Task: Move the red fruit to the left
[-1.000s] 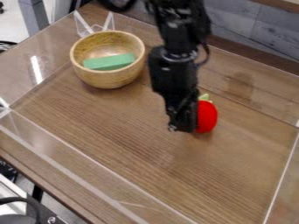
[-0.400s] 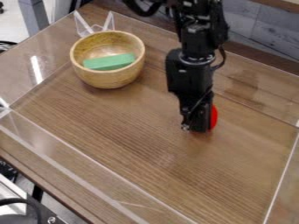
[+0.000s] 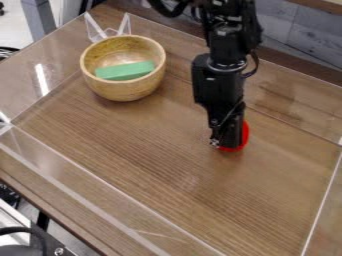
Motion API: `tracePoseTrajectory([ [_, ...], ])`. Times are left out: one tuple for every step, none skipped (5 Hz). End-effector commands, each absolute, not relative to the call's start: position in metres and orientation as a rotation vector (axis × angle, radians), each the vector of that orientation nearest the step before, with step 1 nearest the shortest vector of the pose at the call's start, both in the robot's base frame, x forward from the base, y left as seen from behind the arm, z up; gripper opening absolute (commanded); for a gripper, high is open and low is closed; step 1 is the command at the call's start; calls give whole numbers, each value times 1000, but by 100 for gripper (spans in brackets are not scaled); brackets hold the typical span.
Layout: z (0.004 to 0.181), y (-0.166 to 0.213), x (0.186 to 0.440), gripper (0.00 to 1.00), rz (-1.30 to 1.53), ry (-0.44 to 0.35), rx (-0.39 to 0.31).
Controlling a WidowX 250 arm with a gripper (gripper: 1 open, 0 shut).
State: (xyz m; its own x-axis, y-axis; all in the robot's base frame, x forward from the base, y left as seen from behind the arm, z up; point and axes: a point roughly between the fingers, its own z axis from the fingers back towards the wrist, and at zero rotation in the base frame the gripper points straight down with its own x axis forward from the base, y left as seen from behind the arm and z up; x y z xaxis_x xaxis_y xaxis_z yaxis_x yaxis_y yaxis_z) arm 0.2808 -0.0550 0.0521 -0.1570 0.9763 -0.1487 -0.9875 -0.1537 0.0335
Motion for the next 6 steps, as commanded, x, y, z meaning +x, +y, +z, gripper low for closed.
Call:
tracePoseTrajectory([
  [71,-63,288,0,1662,106,-140],
  [76,-66,286,0,1598,110,-134],
  [76,-69,293,0,1571,108,-133],
  [74,-72,299,0,1549,106,-130],
  [60,-66,298,0,1528,105,-128],
  [51,-59,297,0,1497,103,-130],
])
